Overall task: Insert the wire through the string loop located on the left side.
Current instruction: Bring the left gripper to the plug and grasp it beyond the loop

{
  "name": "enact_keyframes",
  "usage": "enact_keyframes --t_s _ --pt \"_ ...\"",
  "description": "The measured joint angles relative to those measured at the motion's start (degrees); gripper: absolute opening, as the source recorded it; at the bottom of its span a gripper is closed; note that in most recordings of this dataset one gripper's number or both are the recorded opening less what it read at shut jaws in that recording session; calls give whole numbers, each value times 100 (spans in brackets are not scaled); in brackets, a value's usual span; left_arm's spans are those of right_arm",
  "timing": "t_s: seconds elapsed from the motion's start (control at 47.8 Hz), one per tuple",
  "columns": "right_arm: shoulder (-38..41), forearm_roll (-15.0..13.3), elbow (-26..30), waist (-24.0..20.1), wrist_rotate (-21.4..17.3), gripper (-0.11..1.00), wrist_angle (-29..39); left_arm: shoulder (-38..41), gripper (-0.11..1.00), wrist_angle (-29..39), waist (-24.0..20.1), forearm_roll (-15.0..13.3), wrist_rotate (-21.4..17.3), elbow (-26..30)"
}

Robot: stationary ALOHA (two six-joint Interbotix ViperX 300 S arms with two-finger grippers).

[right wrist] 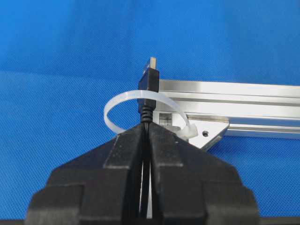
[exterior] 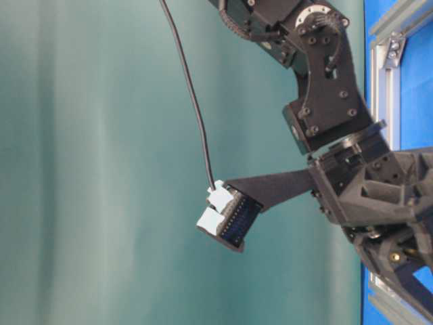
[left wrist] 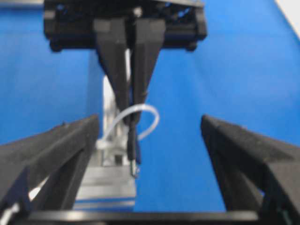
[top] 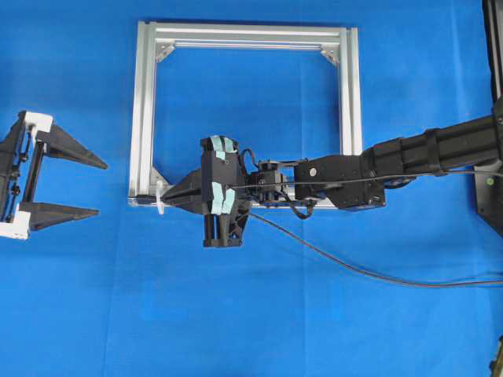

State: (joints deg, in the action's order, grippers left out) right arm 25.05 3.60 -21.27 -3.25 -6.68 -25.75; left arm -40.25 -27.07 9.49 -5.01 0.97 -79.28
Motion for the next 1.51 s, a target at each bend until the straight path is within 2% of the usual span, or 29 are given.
enact_keyframes --t_s 0.23,0.607,0.775,1.361,1.508 --pt "-9 -9 0 0 0 0 9 360 89 -35 9 0 26 44" --pt "0 -9 0 26 0 0 18 2479 89 -782 9 0 18 536" --pt "0 -9 0 26 0 0 18 3129 89 -949 9 0 0 747" --pt "0 -9 0 26 0 0 18 3366 88 -1037 -9 0 -9 861" --pt "0 -9 0 26 0 0 18 3366 84 -1011 -18 0 -35 861"
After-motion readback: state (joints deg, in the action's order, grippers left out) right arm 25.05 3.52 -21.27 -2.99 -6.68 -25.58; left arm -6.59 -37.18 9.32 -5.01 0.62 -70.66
